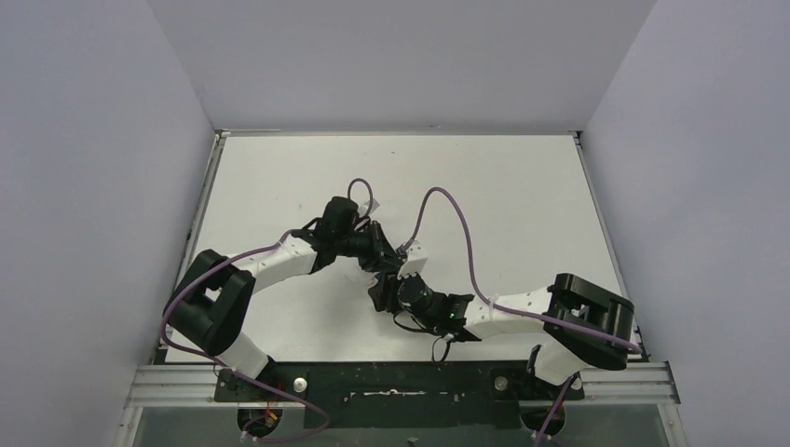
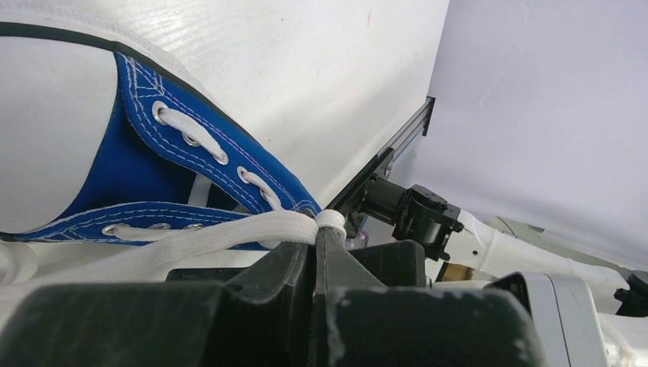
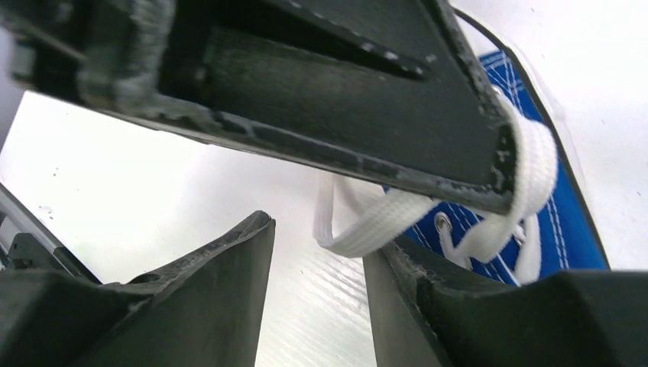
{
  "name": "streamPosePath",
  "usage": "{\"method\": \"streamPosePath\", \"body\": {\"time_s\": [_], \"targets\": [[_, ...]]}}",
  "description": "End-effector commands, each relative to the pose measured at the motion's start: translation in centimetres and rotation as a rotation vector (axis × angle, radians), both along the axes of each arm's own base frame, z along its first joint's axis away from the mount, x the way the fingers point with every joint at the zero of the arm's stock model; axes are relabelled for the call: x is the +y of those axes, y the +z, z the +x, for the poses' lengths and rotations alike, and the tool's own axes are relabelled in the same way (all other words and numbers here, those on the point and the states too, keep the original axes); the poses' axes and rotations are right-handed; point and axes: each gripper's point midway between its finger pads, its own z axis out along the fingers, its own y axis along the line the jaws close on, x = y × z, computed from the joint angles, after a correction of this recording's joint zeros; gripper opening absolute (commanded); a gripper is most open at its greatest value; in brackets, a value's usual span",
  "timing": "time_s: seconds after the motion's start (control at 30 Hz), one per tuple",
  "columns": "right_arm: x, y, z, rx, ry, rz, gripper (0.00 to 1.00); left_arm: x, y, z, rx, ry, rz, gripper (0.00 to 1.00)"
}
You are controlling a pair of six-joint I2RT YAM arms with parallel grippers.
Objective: Tie the shoes
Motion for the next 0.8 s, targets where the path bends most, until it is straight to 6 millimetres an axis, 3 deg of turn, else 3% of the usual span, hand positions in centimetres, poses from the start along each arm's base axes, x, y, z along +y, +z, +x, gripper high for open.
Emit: {"method": "streamPosePath", "body": {"time_s": [0.0,0.13,0.33,0.37,0.43,0.47,0.57,0.67,0.77], "targets": [[1.4,3.5,1.9,-0.167,-0.054,0.106,0.47,-0.1,1.6,-0.2,-0.03,-0.087,-0.057,0.0],[0.8,2.2,2.5,-0.165,-0.072,0.033,0.47,0.1,1.7,-0.5,-0.042,-0.101,-0.053,0.0],[1.9,1.4,2.9,-0.19,-0.016,-0.009,0.41,-0.1,3.0,-0.3,-0.063,-0.104,-0.084,0.0],[2.1,1.4,2.9,-0.196,0.002,-0.015,0.35,0.0,2.9,-0.4,-0.063,-0.107,-0.078,0.0],[2.3,1.8,2.9,-0.207,0.048,-0.016,0.07,0.2,2.9,-0.4,-0.064,-0.107,-0.074,0.0],[2.1,1.7,2.7,-0.186,0.069,-0.035,0.0,0.4,2.9,-0.3,-0.073,-0.105,-0.071,0.0],[0.1,2.5,0.2,-0.026,0.132,-0.088,0.0,1.2,2.4,-0.1,-0.047,-0.081,-0.043,0.0],[-4.3,4.6,-3.8,0.133,0.149,-0.192,0.0,1.4,2.7,0.5,-0.079,-0.064,-0.051,0.0],[-7.4,6.7,-5.8,0.194,0.154,-0.197,0.0,1.1,2.7,1.3,-0.111,-0.045,-0.066,0.0]]}}
